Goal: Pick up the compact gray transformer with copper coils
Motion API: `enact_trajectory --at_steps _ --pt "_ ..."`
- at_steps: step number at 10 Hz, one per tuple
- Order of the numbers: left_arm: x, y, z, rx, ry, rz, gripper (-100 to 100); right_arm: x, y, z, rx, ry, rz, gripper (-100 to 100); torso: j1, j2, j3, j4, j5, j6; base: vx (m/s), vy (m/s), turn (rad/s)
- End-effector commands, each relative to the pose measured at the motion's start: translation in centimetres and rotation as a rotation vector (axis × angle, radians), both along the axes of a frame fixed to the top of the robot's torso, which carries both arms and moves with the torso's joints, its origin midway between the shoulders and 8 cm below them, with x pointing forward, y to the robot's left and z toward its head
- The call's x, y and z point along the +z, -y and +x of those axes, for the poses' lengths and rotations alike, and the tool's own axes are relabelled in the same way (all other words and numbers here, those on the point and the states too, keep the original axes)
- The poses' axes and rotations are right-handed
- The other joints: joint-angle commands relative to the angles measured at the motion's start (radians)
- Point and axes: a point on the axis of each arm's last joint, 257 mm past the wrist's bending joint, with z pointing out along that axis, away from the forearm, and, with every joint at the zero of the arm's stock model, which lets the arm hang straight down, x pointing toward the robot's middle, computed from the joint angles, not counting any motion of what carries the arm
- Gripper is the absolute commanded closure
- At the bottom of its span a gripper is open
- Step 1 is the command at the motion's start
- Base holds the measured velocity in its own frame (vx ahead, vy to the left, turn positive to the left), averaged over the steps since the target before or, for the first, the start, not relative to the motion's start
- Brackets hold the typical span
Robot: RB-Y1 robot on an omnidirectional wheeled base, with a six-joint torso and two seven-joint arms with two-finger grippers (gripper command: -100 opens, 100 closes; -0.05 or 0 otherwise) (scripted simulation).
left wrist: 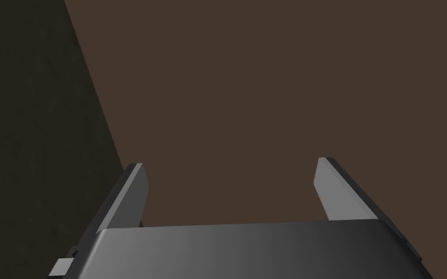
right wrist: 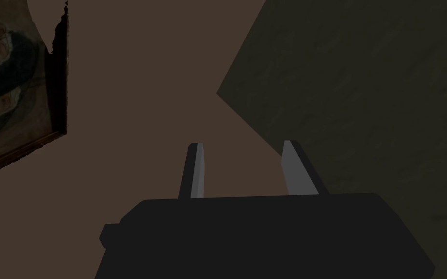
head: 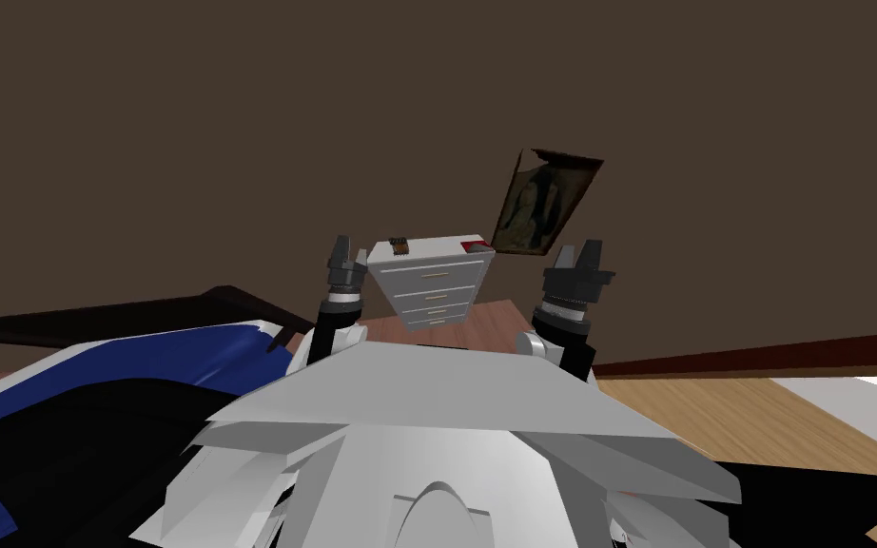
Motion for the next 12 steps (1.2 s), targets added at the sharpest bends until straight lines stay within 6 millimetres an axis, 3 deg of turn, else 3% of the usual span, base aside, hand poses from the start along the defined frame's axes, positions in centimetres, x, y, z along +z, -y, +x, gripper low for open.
enact_trajectory --at_steps 1,12 --pt "-0.1 -0.2 0.3 0.0 -0.018 -0.005 -100 0.0 0.0 0.0 0.0 0.0 0.0 0 0.0 0.0 0.0 0.0 0.0 0.0 0.021 -0.032 0.021" --pt "-2.4 -3.4 3.2 0.002 -0.227 -0.109 -100 0.0 0.0 0.0 0.0 0.0 0.0 0 0.001 0.0 0.0 0.0 0.0 0.0 0.027 -0.035 0.057"
